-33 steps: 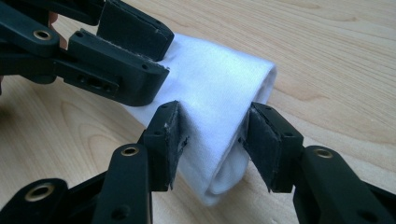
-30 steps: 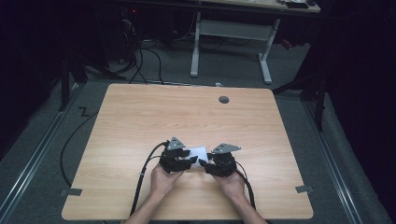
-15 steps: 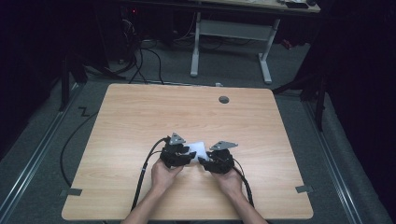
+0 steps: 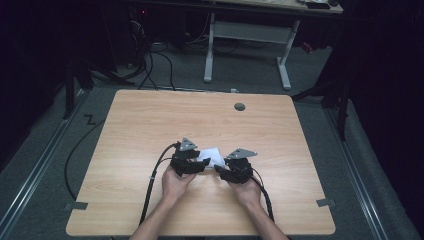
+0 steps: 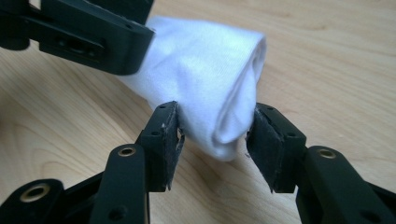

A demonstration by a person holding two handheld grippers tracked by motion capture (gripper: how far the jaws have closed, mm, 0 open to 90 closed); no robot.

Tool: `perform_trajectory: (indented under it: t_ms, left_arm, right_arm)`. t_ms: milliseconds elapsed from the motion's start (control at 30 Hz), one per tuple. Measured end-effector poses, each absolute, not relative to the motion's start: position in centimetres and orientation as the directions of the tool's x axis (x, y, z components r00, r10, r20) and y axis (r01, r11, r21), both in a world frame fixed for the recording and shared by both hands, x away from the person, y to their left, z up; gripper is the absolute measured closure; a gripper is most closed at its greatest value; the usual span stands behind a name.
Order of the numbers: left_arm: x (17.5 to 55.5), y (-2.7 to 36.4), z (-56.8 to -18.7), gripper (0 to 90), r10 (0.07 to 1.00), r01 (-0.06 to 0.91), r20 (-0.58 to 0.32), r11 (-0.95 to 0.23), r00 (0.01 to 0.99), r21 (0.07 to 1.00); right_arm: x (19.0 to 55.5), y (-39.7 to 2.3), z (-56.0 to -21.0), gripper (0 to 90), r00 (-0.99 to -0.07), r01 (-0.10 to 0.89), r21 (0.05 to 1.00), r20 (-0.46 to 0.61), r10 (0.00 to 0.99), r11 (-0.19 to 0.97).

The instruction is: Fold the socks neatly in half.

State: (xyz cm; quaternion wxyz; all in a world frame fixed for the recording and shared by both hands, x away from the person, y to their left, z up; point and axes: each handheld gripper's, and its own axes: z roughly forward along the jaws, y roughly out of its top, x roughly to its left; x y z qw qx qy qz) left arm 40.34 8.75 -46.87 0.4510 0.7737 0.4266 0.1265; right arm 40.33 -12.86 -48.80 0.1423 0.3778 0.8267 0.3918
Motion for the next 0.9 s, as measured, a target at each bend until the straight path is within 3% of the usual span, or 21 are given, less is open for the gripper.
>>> perform_trajectory:
  t_ms: [900]
  left_arm:
    - [35.6, 16.6, -44.7, 44.2, 0.828, 0.499, -0.185, -0.126, 0.528, 0.857]
  right_arm:
    - [38.0, -19.2, -46.4, 50.7, -0.619, 0.468, 0.837, 0.08, 0.782, 0.285]
